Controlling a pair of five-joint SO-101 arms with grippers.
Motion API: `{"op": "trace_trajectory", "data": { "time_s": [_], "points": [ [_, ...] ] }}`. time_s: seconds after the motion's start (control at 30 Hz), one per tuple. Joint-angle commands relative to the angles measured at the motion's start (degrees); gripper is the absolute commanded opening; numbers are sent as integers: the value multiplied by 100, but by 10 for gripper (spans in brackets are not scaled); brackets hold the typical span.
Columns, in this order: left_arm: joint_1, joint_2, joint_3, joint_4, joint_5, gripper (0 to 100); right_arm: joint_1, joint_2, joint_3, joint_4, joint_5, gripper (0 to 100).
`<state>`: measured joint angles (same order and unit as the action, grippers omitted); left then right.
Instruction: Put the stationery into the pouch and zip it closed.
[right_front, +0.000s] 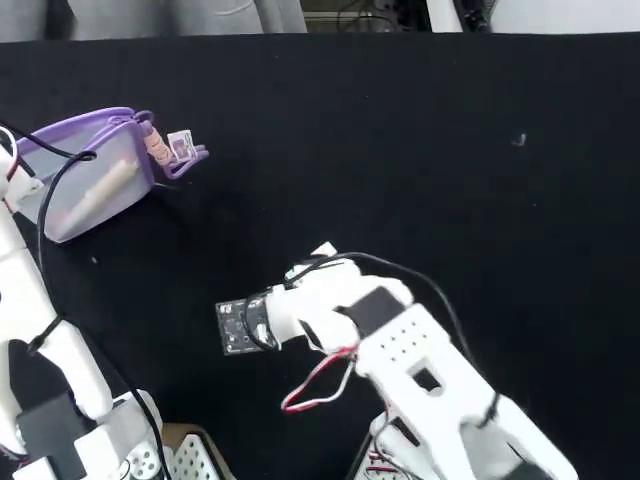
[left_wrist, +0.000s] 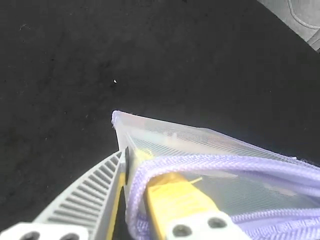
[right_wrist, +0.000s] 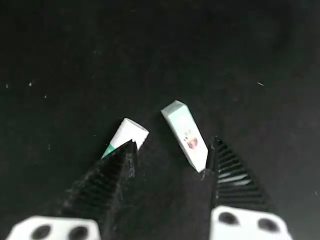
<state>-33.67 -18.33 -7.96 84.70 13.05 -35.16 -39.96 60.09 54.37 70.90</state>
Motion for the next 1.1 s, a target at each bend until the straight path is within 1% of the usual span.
{"op": "trace_trajectory", "data": {
  "time_s": [0.0, 0.2, 0.3, 0.4, 0.63, 0.7, 0.83, 0.9, 1.07],
  "points": [
    [-40, -44, -48, -149, 26, 29, -35, 725, -242, -475, 299, 226],
    [-40, -53, -31, -149, 26, 29, -18, 2132, -945, -1020, 308, 226],
    [-40, -53, -22, -149, 26, 29, 167, 2826, -1473, -1222, 316, 226],
    [-40, -62, -22, -149, 26, 29, 431, 3433, -1903, -1284, 563, 226],
    [-31, -53, -22, -149, 26, 29, 818, 4462, -2281, -1284, 870, 214],
    [-31, -53, -22, -149, 26, 29, 870, 4567, -2396, -1284, 870, 171],
    [-31, -53, -22, -149, 26, 29, 879, 4532, -2598, -1275, 844, 10],
    [-31, -62, -22, -141, 26, 29, 923, 4365, -2659, -1275, 844, 28],
    [66, -105, -92, -141, 62, 29, 1380, 3196, -2958, -1275, 844, 11]
  ]
}}
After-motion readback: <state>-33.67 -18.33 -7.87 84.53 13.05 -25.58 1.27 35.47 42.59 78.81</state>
